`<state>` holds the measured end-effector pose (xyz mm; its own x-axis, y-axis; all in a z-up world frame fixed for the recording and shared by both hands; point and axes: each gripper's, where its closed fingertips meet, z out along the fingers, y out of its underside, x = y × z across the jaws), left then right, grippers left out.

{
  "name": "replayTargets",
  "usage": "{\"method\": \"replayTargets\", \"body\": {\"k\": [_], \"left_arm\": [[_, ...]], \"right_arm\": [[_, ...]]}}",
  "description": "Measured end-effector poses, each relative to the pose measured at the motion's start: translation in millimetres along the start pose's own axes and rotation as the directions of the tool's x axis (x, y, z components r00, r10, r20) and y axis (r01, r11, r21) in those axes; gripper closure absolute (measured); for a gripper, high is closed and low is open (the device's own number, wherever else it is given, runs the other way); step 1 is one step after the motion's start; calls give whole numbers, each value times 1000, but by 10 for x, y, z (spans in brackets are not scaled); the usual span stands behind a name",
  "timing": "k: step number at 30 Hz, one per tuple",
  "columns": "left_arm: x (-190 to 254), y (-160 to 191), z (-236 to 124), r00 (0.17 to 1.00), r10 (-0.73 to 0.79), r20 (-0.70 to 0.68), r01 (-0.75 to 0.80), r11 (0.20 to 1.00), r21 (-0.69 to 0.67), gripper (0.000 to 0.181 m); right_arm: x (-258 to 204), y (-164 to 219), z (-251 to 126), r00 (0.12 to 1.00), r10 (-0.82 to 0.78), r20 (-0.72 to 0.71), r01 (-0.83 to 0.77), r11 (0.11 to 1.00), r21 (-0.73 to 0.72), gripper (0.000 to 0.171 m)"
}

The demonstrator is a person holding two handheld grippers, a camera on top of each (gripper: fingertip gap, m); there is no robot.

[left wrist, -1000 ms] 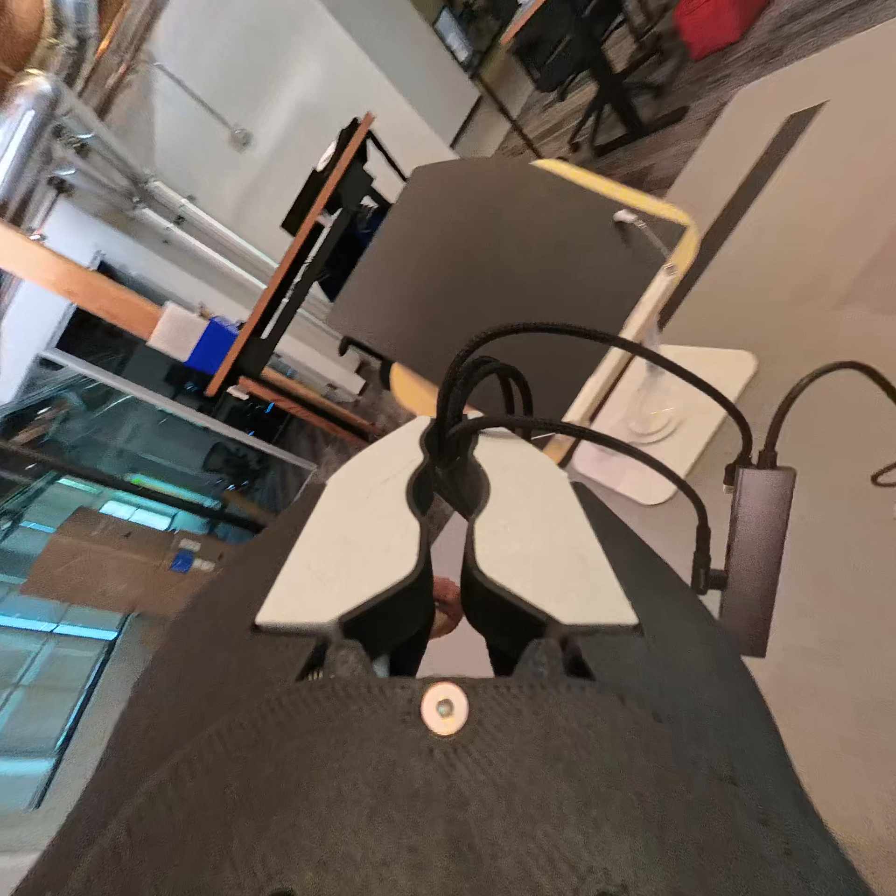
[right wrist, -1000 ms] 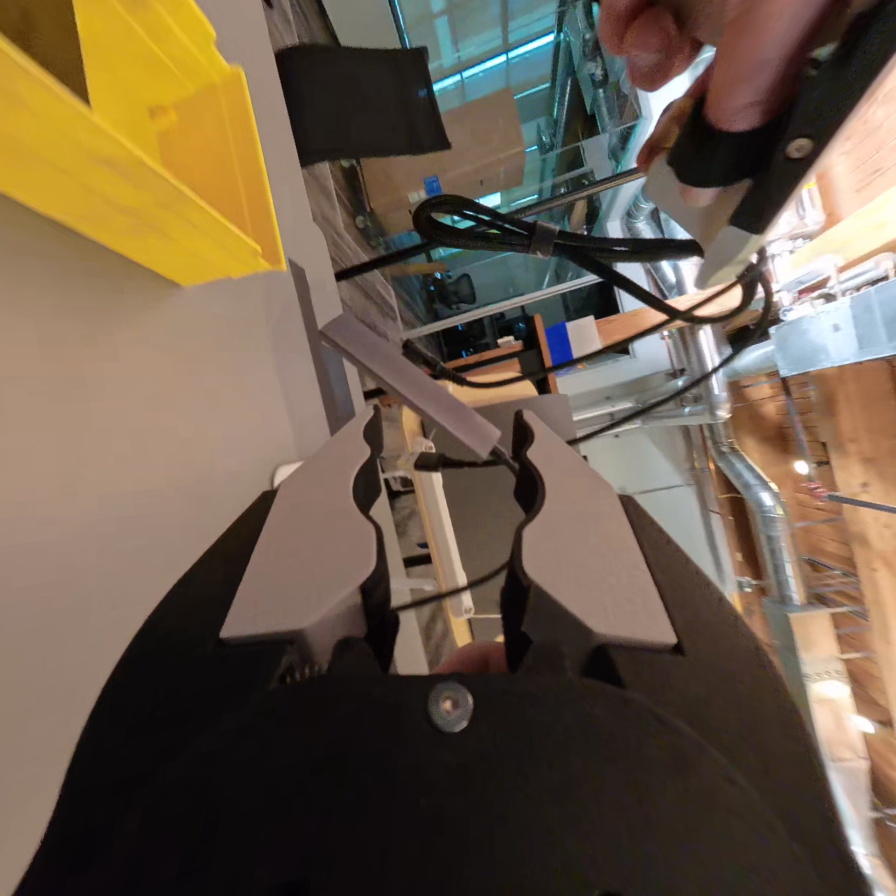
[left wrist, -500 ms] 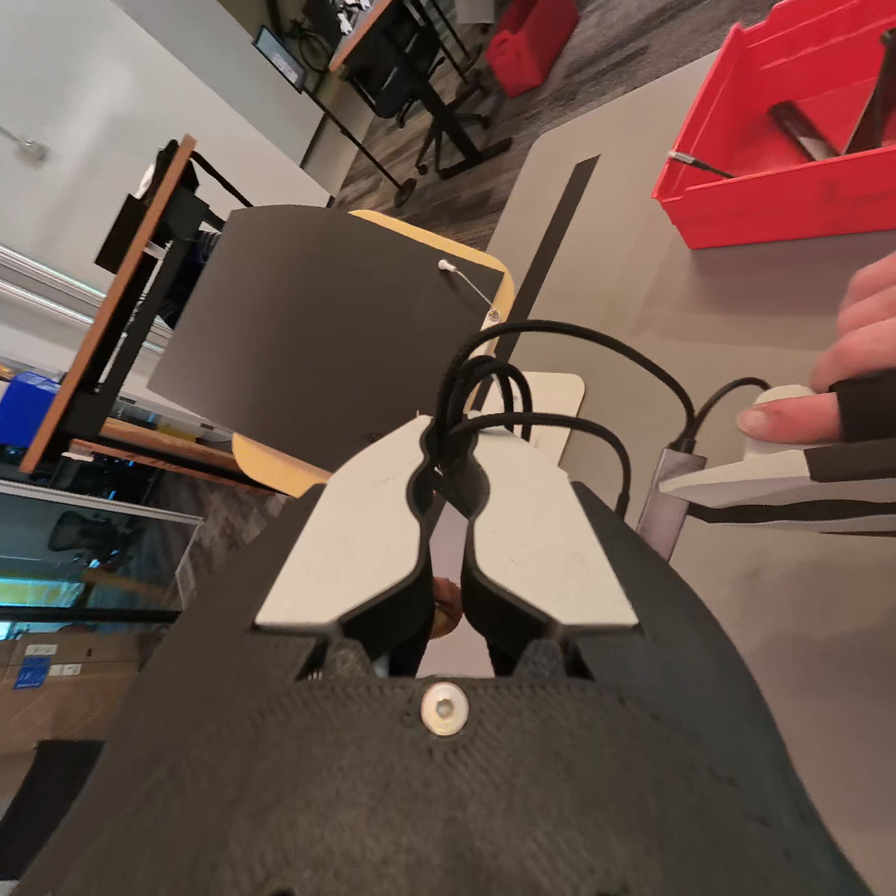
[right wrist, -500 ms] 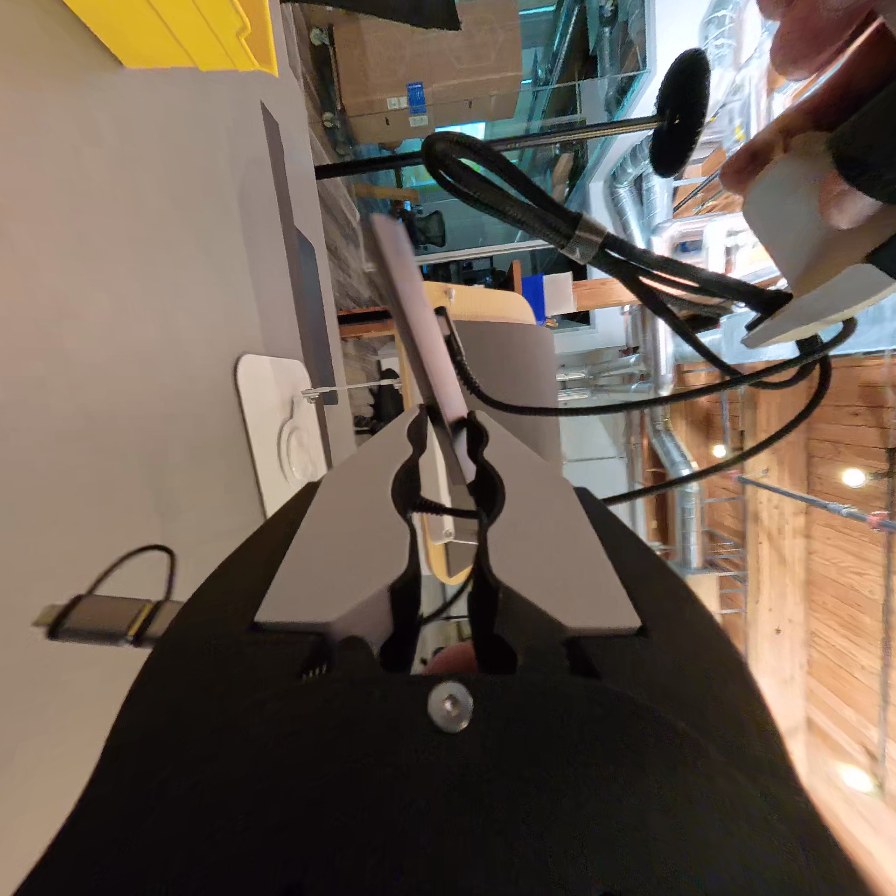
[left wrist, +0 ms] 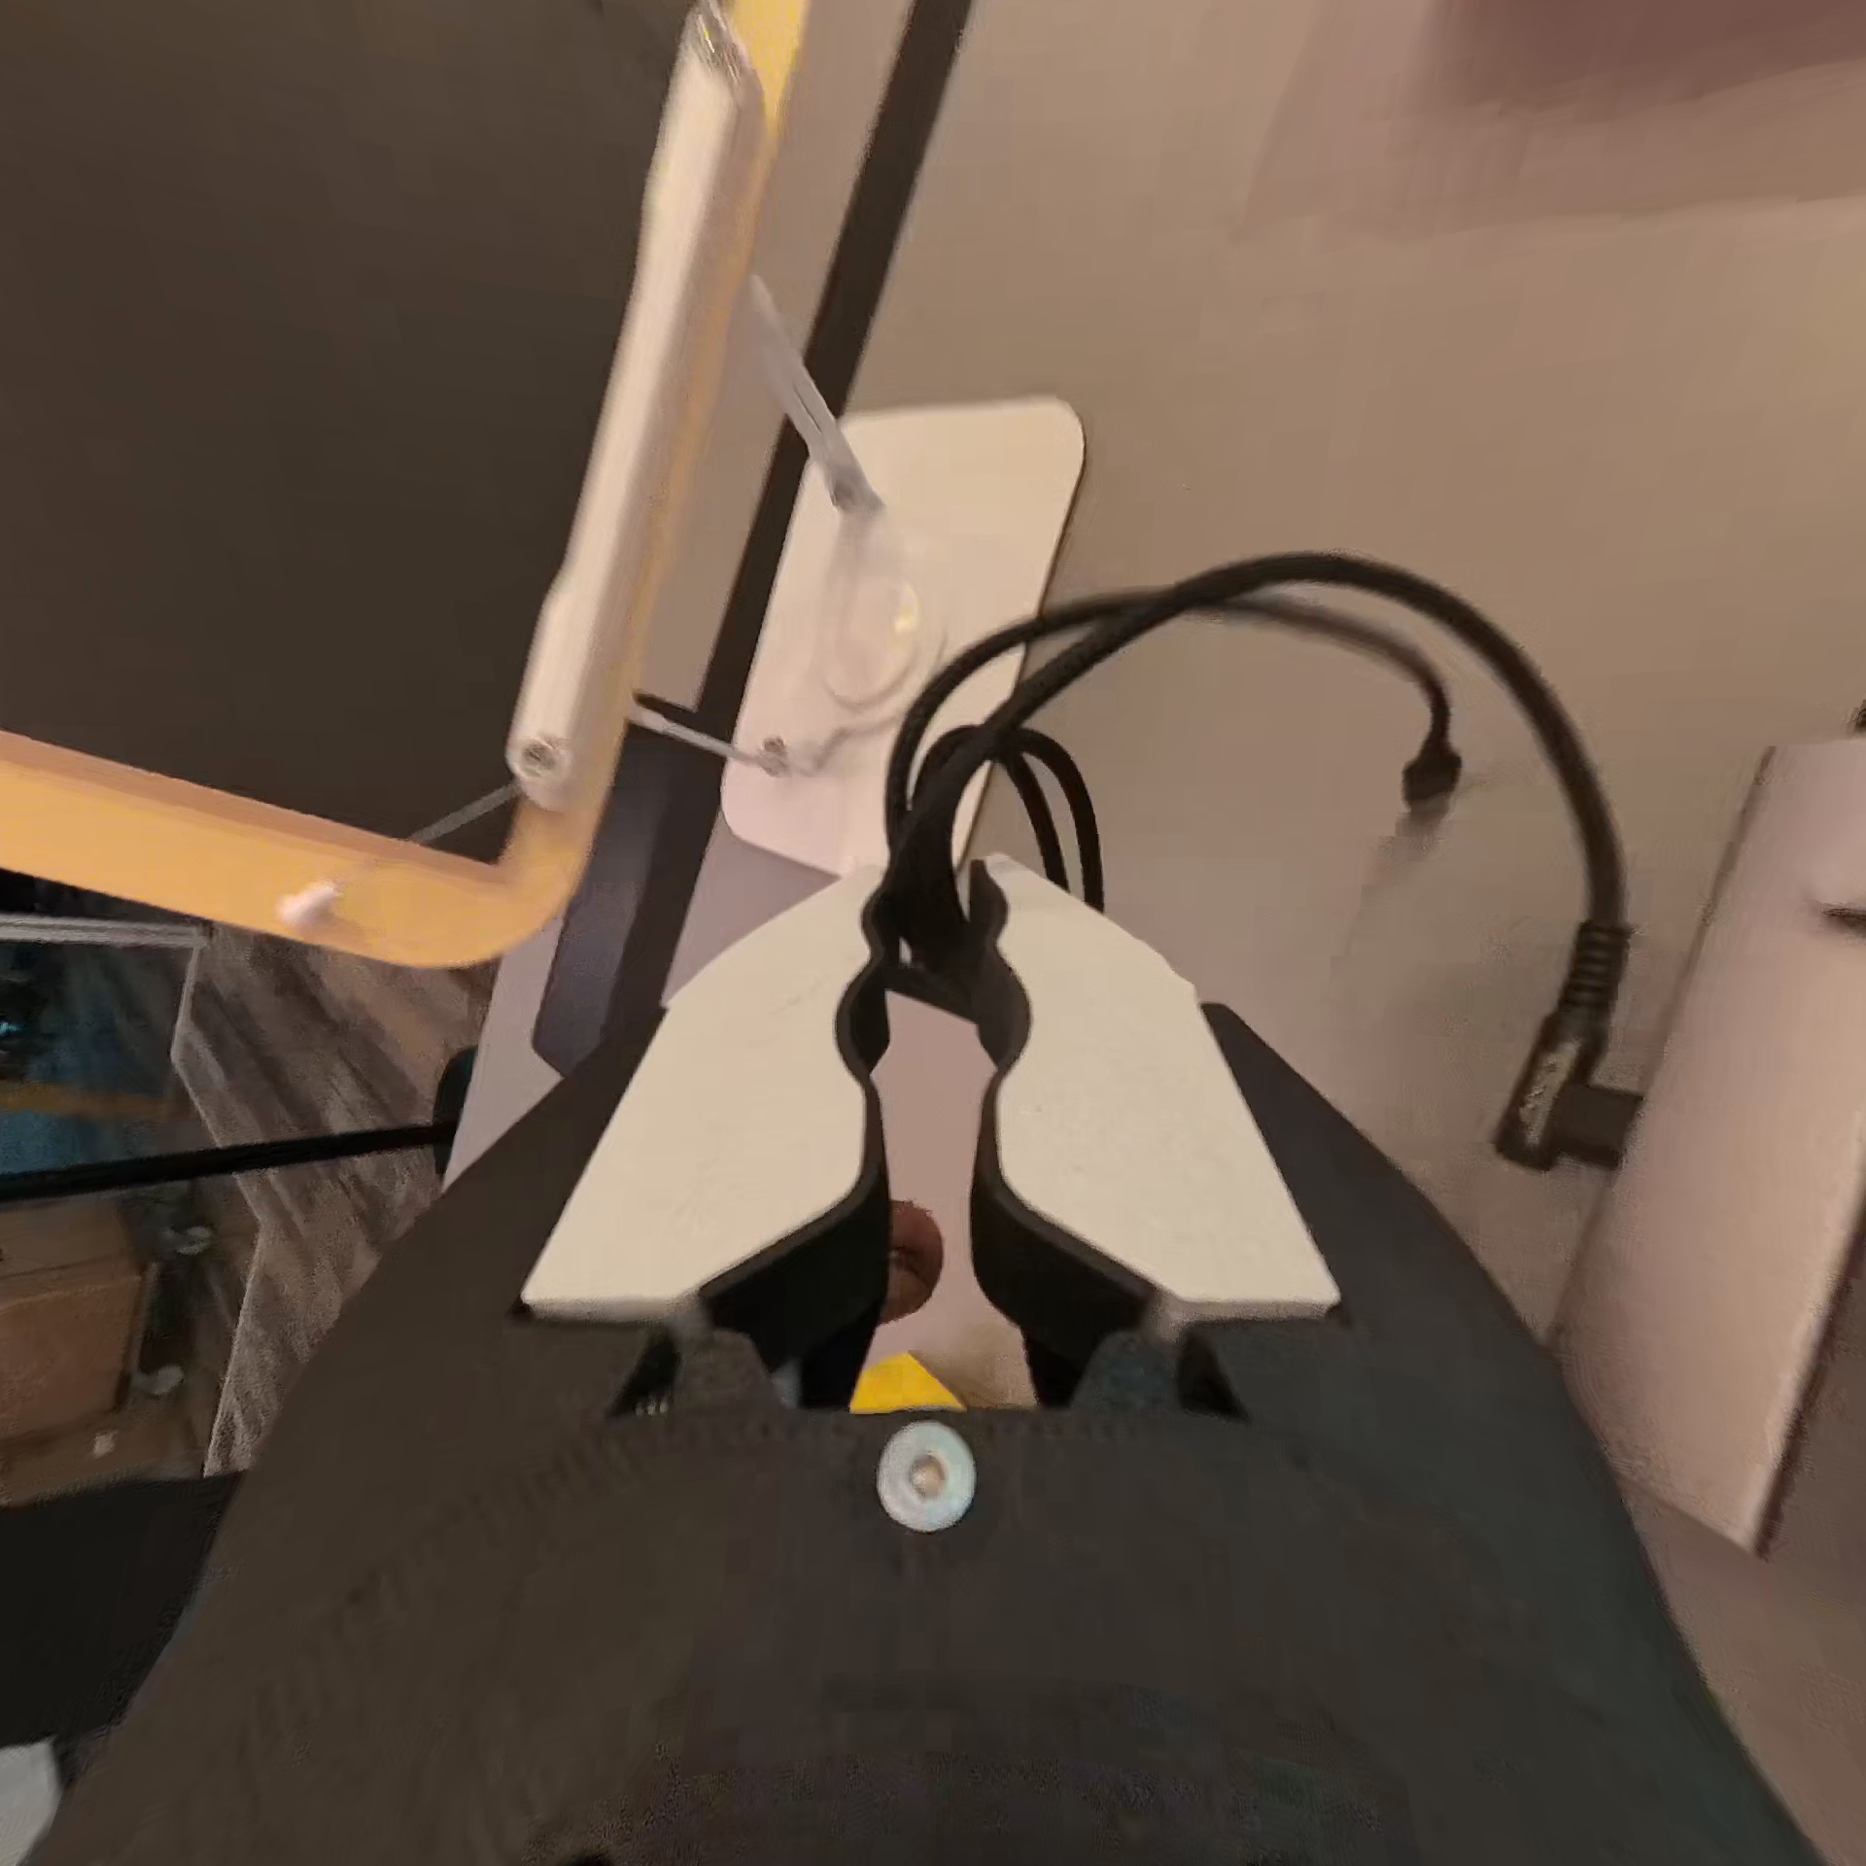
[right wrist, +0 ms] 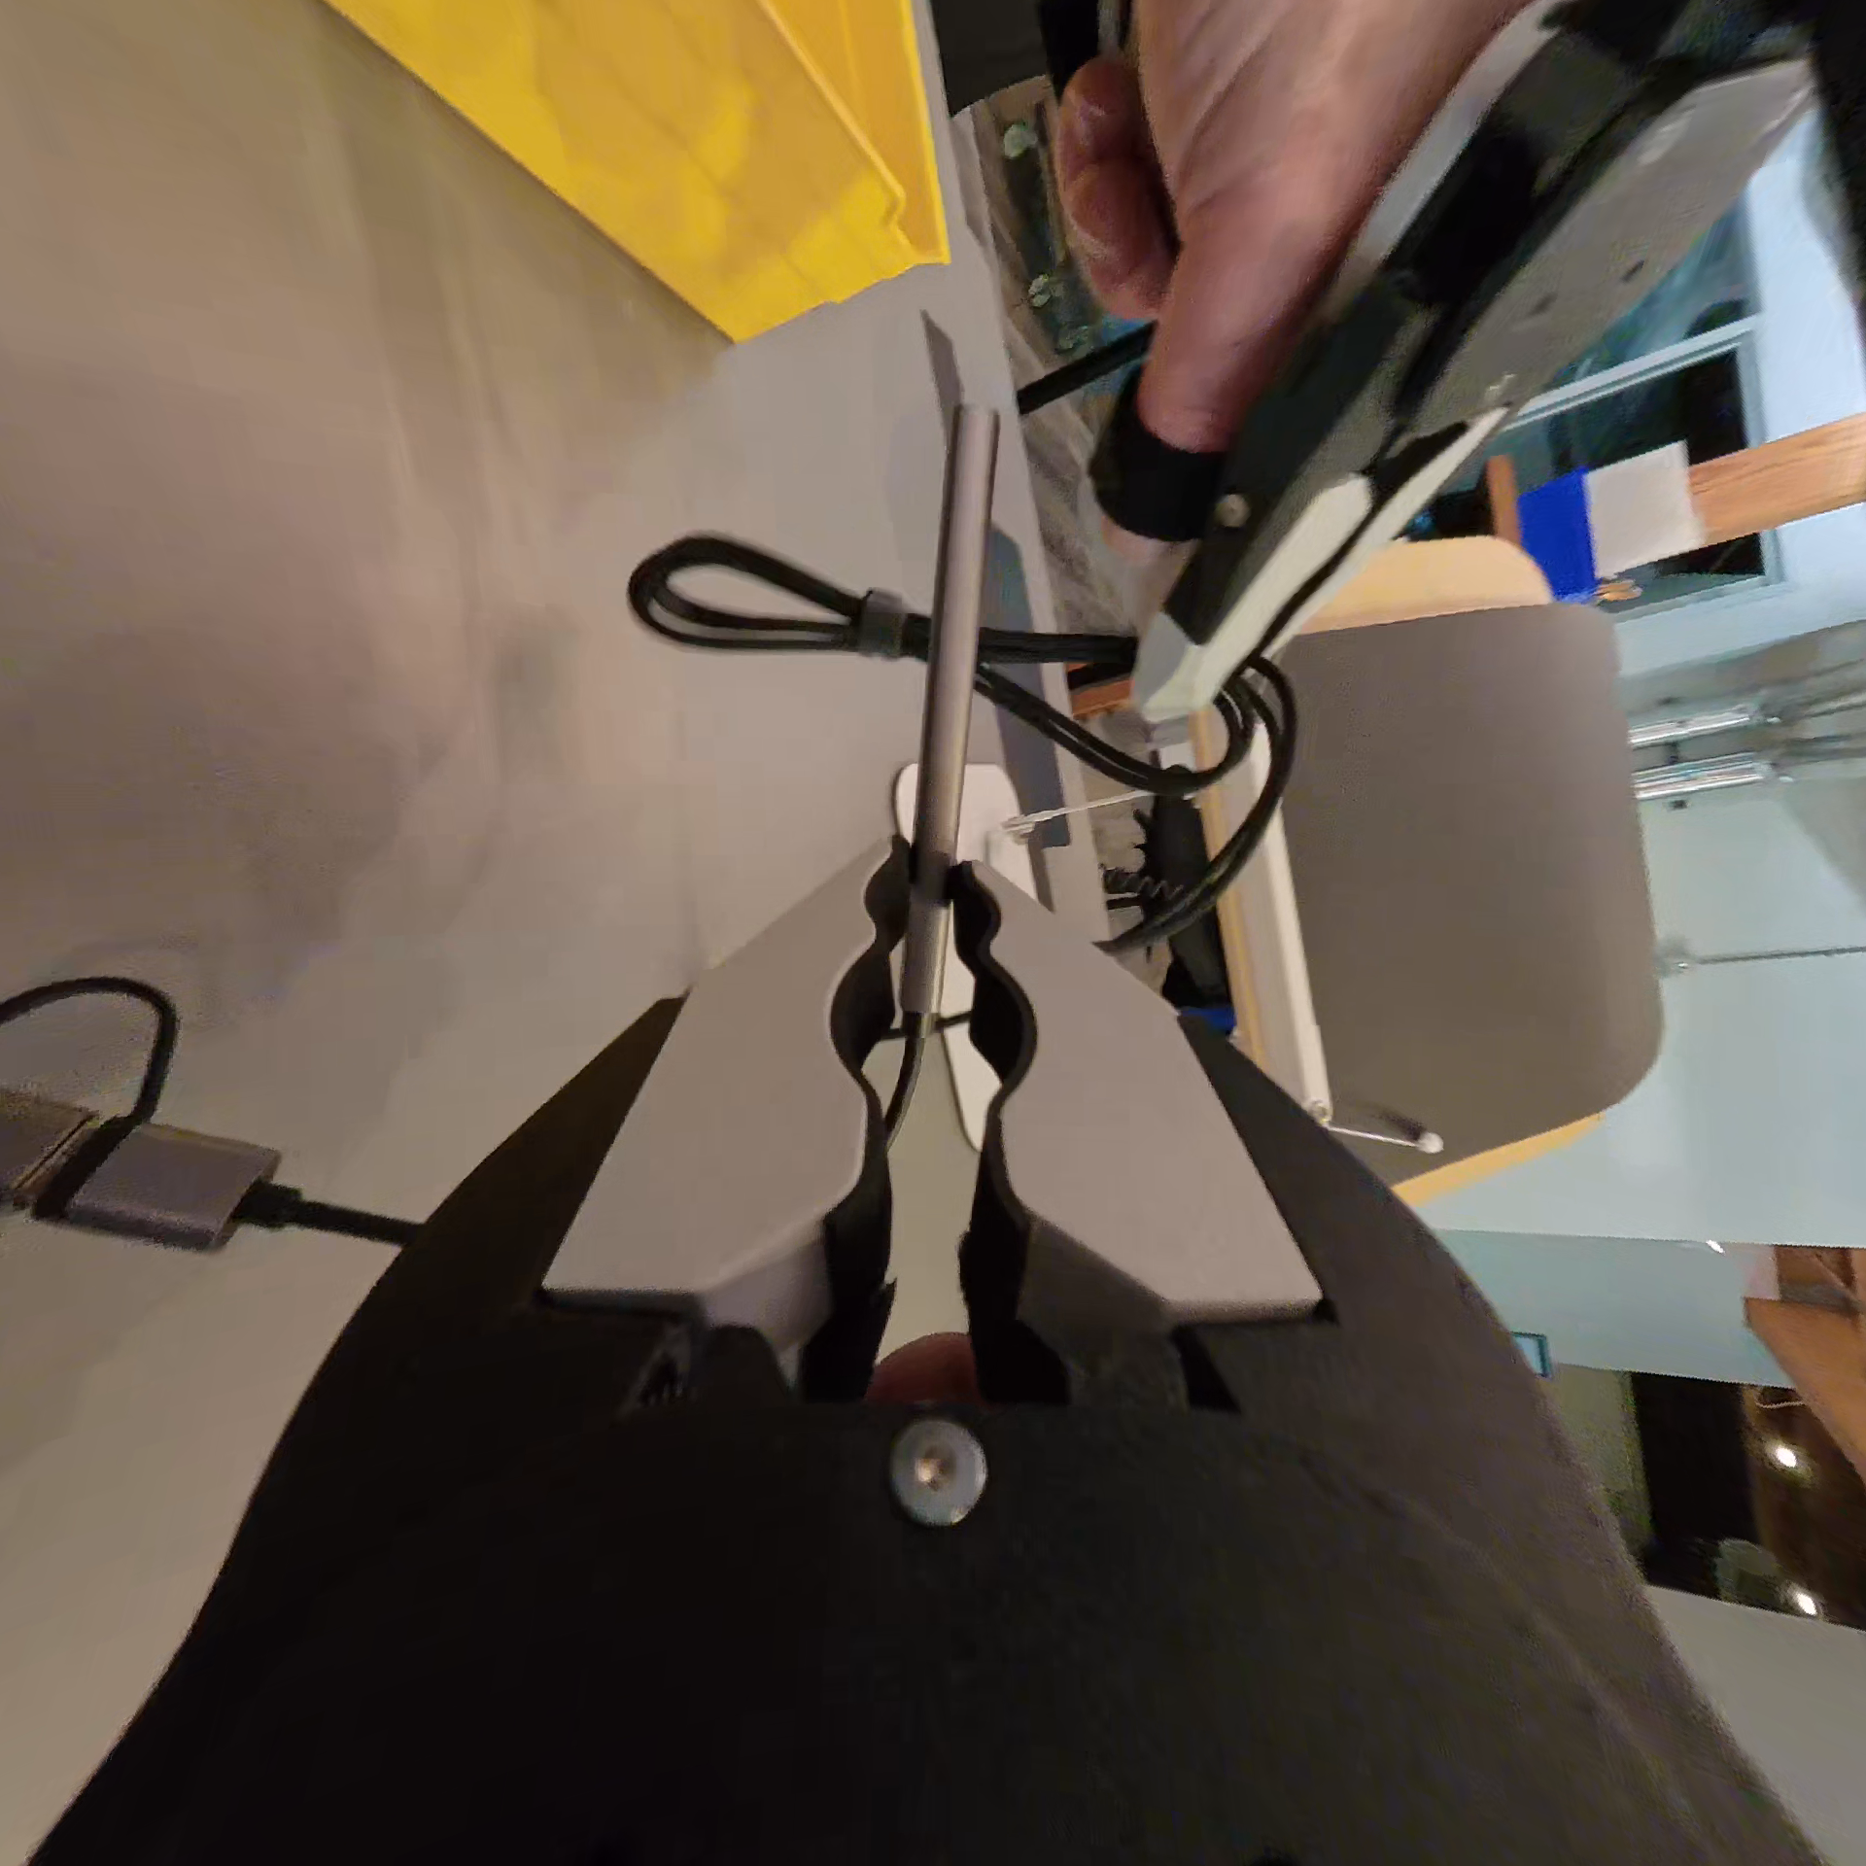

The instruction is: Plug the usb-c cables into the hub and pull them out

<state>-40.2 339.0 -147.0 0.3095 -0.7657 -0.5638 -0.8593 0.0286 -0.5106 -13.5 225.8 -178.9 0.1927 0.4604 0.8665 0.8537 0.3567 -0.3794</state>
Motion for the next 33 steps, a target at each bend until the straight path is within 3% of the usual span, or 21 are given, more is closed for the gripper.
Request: {"method": "replayTargets", "body": {"k": [5,8,10,13,18,23,28,33], "left_arm": [[220,511,228,998,39,-52,-45,991,-126,145],[177,604,108,999,32,-16,-34,994,-106,140],[67,650,-50,991,106,81,-97,989,-110,139],[20,617,-344,950,226,215,-209,973,-99,138],[503,314,-669,895,352,274,-378,924,49,134],[986,214,-604,861,426,278,-467,879,98,142],[991,264,-549,860,411,301,-455,886,90,166],[986,353,-464,854,408,321,-449,891,63,167]], "right_arm": [[-182,130,114,997,30,71,-26,998,-58,166],[-227,152,140,995,49,89,-42,997,-71,167],[-242,165,150,993,64,97,-57,995,-77,167],[-243,159,153,991,90,98,-82,993,-80,167],[-218,122,147,989,120,91,-112,990,-89,166],[-204,44,108,988,128,89,-121,990,-77,166],[-200,1,59,983,160,90,-154,986,-72,166],[-194,-96,14,981,165,99,-162,986,-39,167]]}}
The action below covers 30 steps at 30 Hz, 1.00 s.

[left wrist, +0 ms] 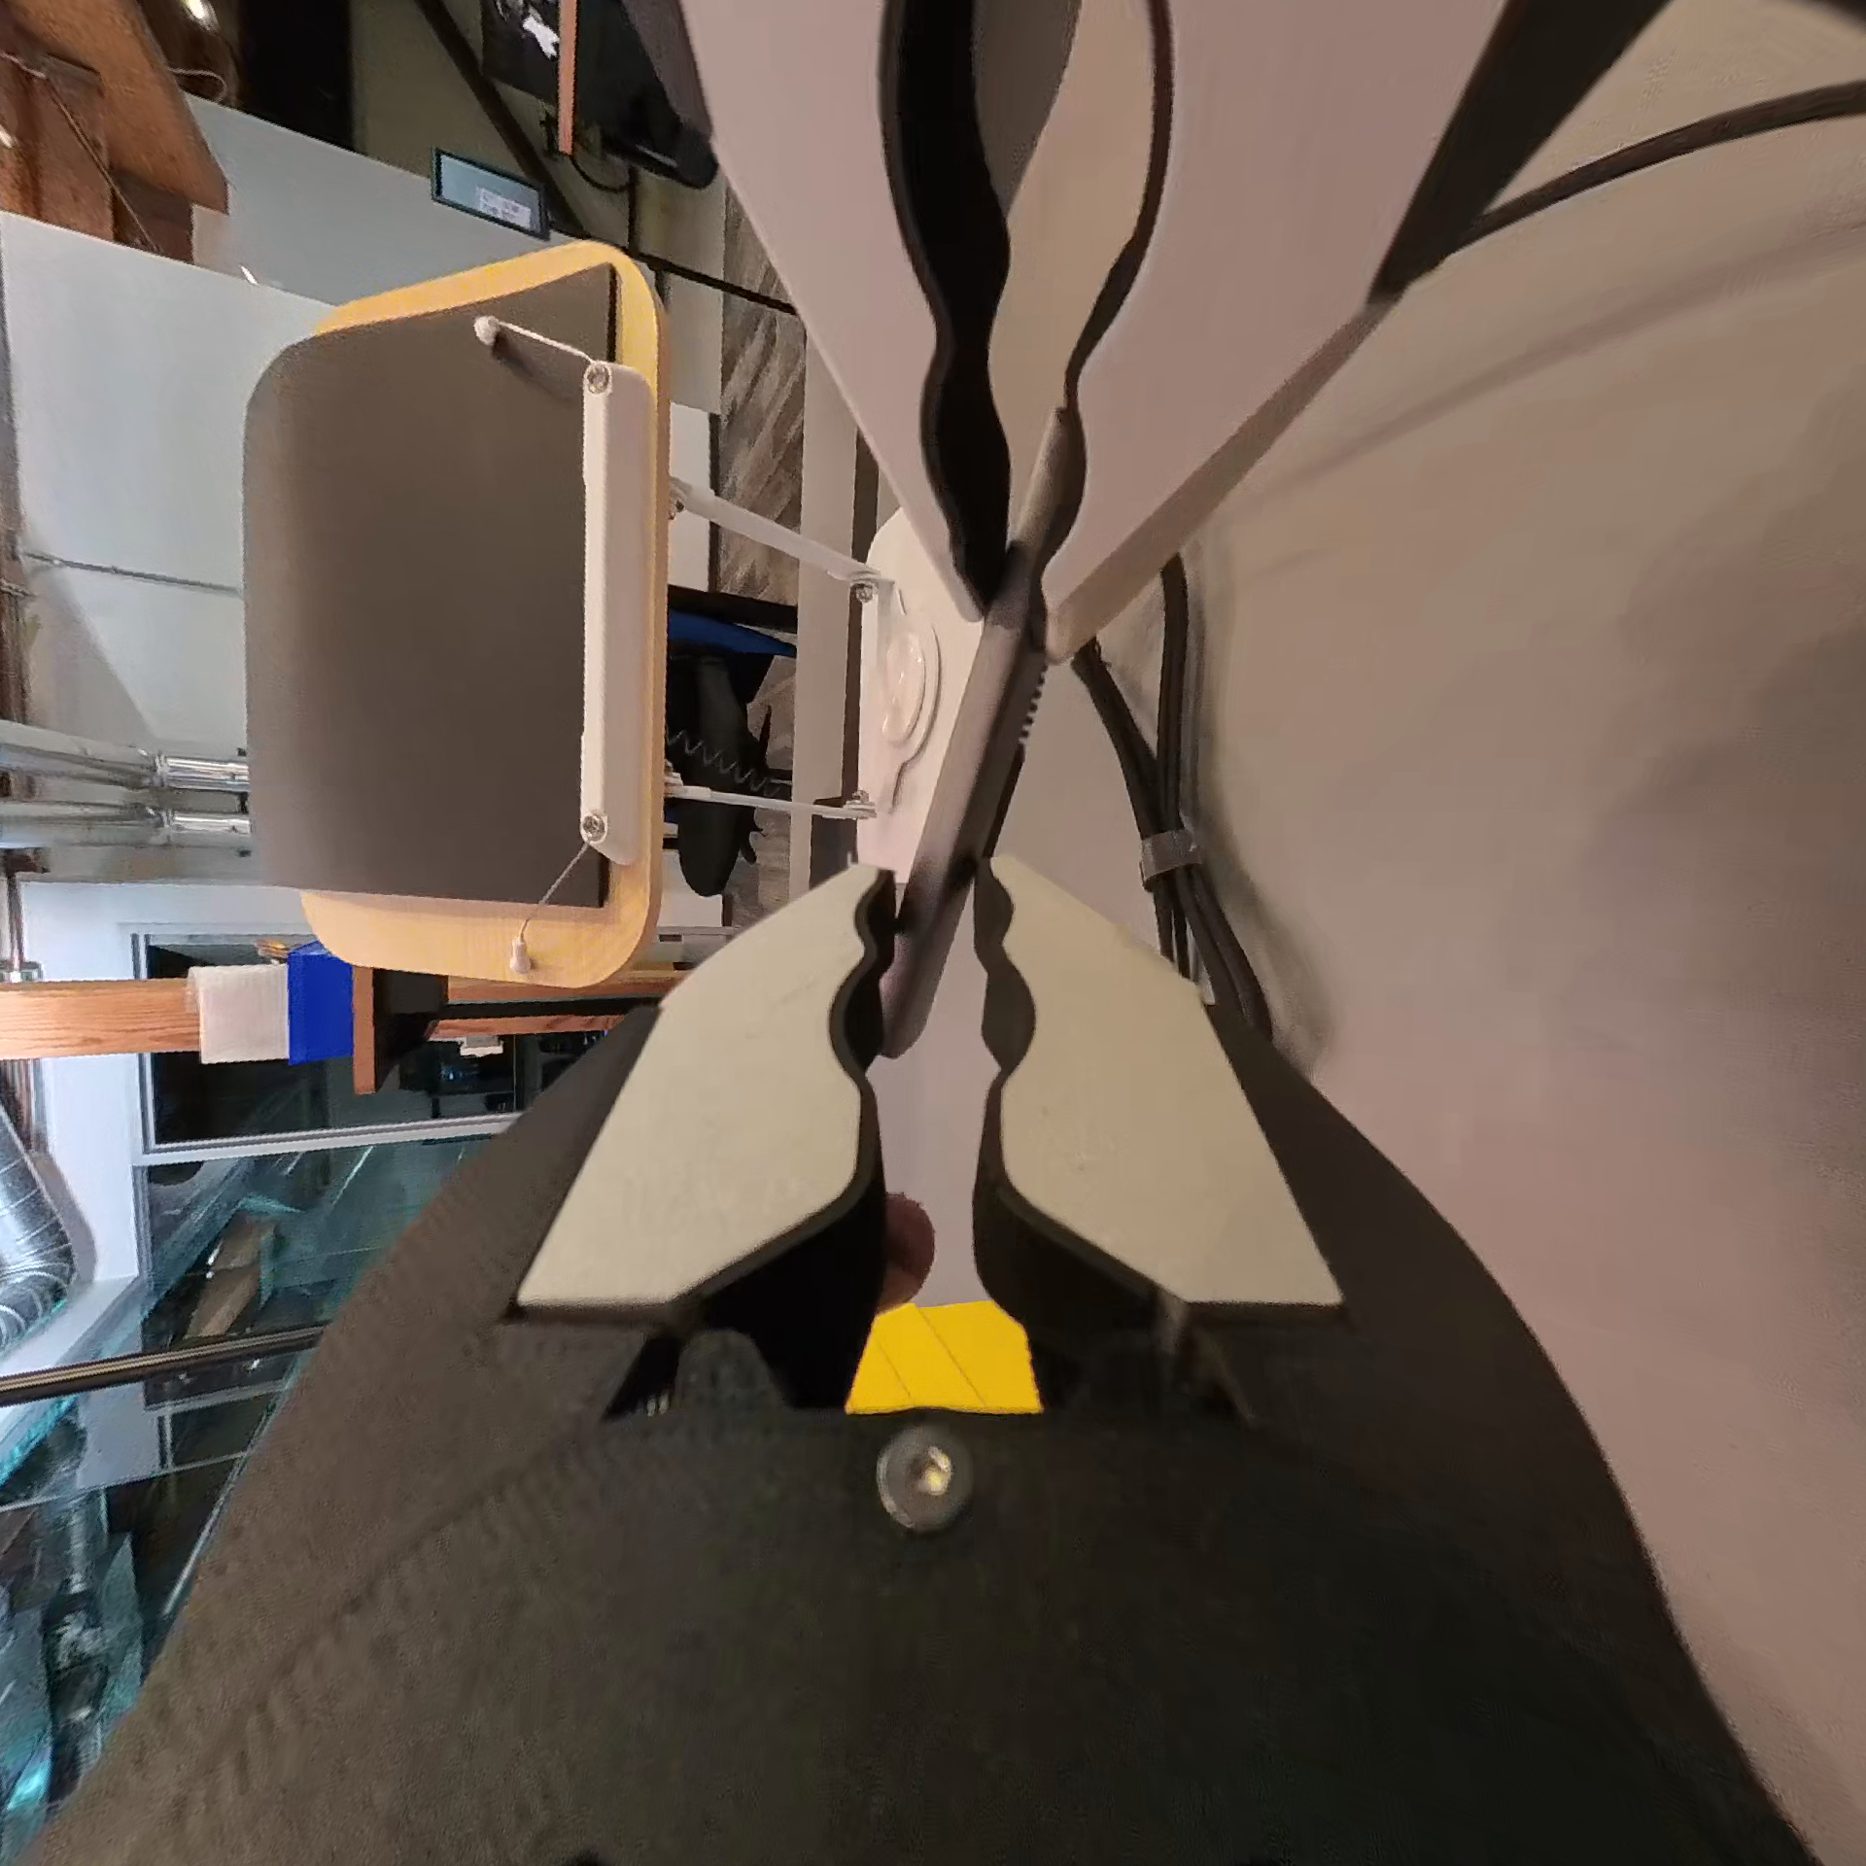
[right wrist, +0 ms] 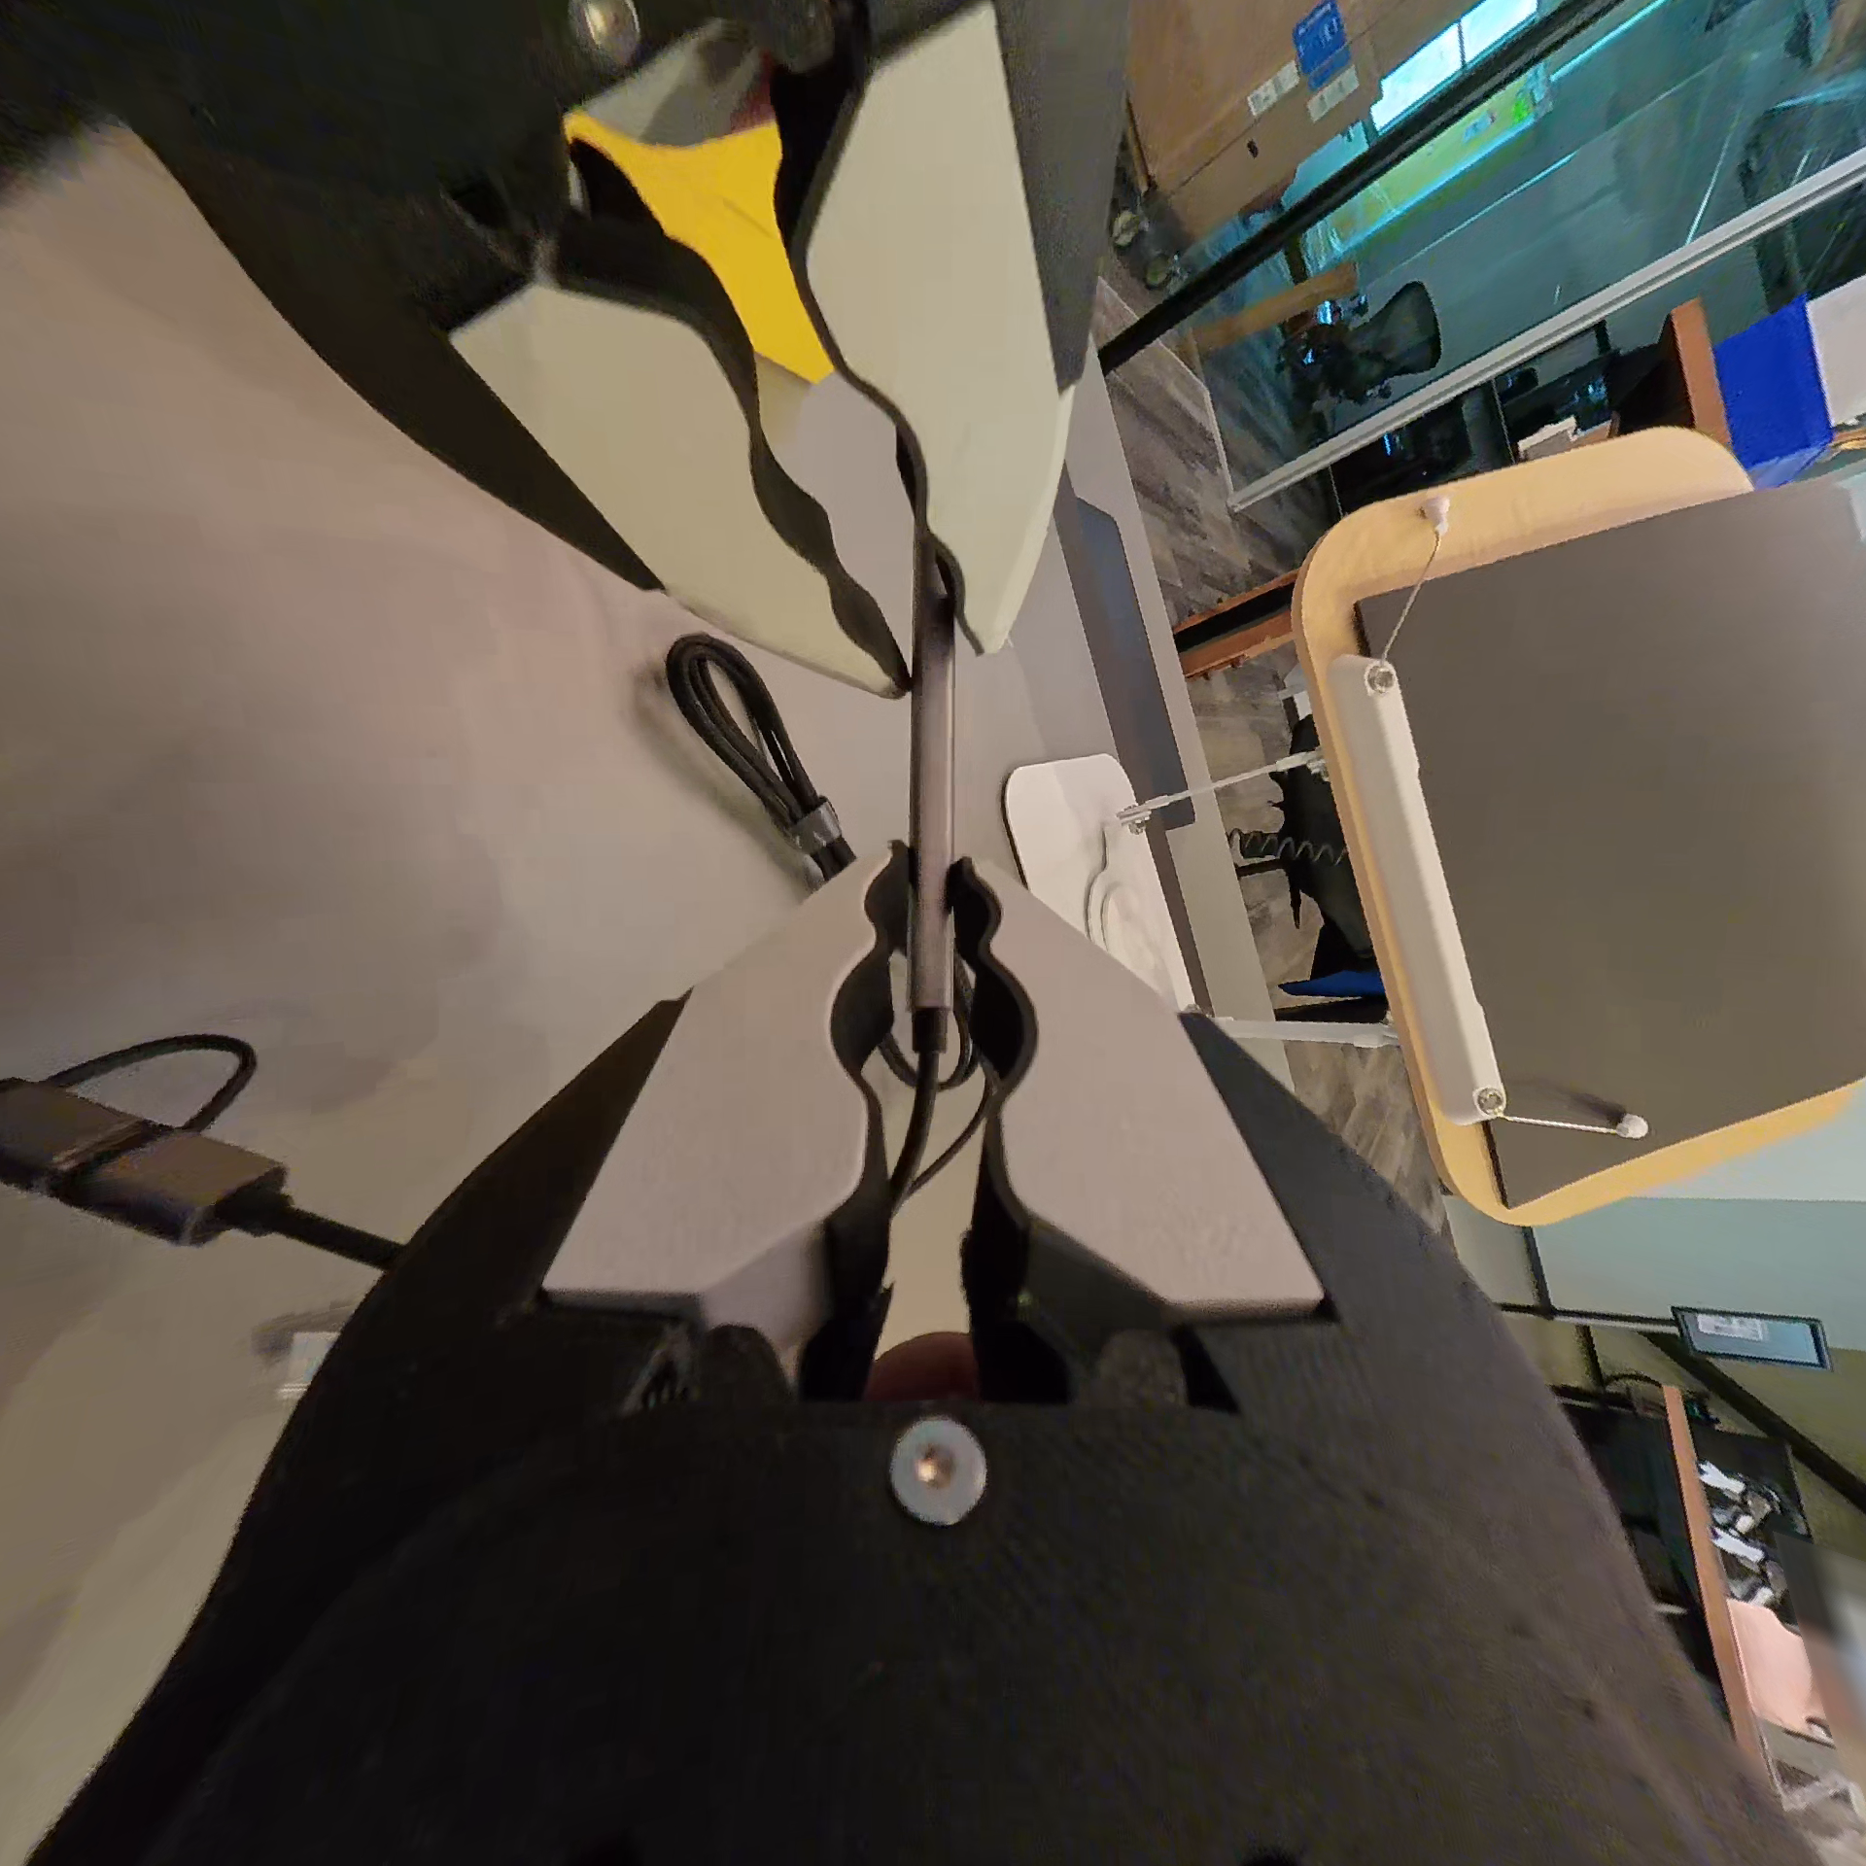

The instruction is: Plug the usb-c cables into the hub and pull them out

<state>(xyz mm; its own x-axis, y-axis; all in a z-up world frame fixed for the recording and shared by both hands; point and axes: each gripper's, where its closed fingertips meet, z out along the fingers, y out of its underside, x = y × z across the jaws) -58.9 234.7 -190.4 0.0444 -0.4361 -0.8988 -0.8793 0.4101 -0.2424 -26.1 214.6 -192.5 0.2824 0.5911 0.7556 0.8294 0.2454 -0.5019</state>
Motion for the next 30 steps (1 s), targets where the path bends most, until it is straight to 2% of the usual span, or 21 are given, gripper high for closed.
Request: {"method": "replayTargets", "body": {"k": [8,13,16,19,22,26,30], "left_arm": [[86,30,80,1000,8,-1,-8,1000,11,156],[92,42,97,999,8,32,-9,1000,6,172],[47,28,72,998,9,68,-11,999,32,173],[-2,55,59,996,5,94,-10,999,49,172],[-86,40,11,992,-11,126,-1,995,99,172],[-201,-95,-138,988,16,156,-49,977,208,172],[-278,-257,-321,986,21,163,-72,946,317,172]], "right_arm": [[-61,-163,-71,999,17,42,-19,998,57,167],[-63,-208,-85,999,21,31,-23,997,77,166],[-28,-275,-149,998,44,53,-49,992,112,166],[156,-413,-328,995,96,41,-102,972,210,158],[415,-446,-514,979,197,48,-203,936,287,157],[687,-283,-608,938,330,105,-346,883,318,156],[645,-274,-638,904,330,273,-412,843,346,157]]}}
